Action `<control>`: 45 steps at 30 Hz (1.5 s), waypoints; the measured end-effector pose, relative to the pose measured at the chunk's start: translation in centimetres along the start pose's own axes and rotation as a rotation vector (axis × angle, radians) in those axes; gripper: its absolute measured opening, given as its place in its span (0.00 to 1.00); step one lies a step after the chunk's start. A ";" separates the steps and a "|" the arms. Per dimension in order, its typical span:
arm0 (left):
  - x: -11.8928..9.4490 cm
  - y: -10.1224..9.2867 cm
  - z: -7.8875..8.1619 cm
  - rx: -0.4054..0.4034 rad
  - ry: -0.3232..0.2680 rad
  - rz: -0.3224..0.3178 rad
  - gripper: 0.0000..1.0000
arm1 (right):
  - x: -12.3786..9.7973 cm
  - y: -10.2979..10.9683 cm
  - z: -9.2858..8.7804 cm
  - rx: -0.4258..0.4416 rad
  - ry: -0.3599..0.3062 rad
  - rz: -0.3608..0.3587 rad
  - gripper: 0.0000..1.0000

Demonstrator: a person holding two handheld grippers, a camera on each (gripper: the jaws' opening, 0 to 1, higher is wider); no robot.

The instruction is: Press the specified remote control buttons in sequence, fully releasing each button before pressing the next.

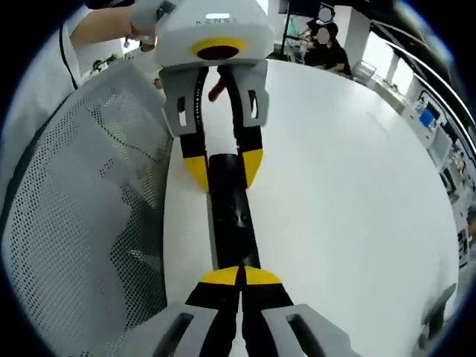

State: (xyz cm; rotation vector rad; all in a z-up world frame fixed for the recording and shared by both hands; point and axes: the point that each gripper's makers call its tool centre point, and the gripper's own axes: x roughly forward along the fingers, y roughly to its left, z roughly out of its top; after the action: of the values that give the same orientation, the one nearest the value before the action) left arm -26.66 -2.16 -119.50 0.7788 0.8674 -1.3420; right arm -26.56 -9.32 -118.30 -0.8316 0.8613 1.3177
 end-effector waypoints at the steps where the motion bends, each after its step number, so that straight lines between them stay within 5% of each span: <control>1: 0.0 0.0 0.0 0.002 0.001 -0.001 0.25 | 0.1 0.0 0.0 -0.005 0.014 0.004 0.00; 7: 0.1 0.0 0.0 0.009 0.009 -0.003 0.25 | 0.2 -0.1 -0.1 -0.014 0.055 0.008 0.00; 13: 0.1 0.0 0.0 0.012 0.017 -0.003 0.25 | -0.2 -0.1 -0.1 0.145 -0.112 -0.020 0.00; 16: 0.1 0.1 0.0 0.014 0.018 -0.006 0.25 | -0.4 0.0 0.0 0.081 -0.144 -0.006 0.00; 20: 0.1 0.0 0.0 0.017 0.022 -0.007 0.25 | -0.5 0.0 1.1 0.131 -0.182 0.002 0.00; 37: 0.1 0.1 -0.1 0.016 0.010 -0.012 0.25 | 0.8 0.2 1.3 -0.046 -0.041 0.020 0.00; 45: 0.1 0.1 0.0 0.024 0.023 -0.012 0.25 | 0.7 0.0 1.2 -0.005 -0.055 0.018 0.00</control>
State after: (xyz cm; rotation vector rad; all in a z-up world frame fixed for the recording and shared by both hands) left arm -26.58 -2.17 -119.62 0.8099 0.8763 -1.3582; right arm -26.44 -7.95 -118.39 -0.7893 0.8240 1.3526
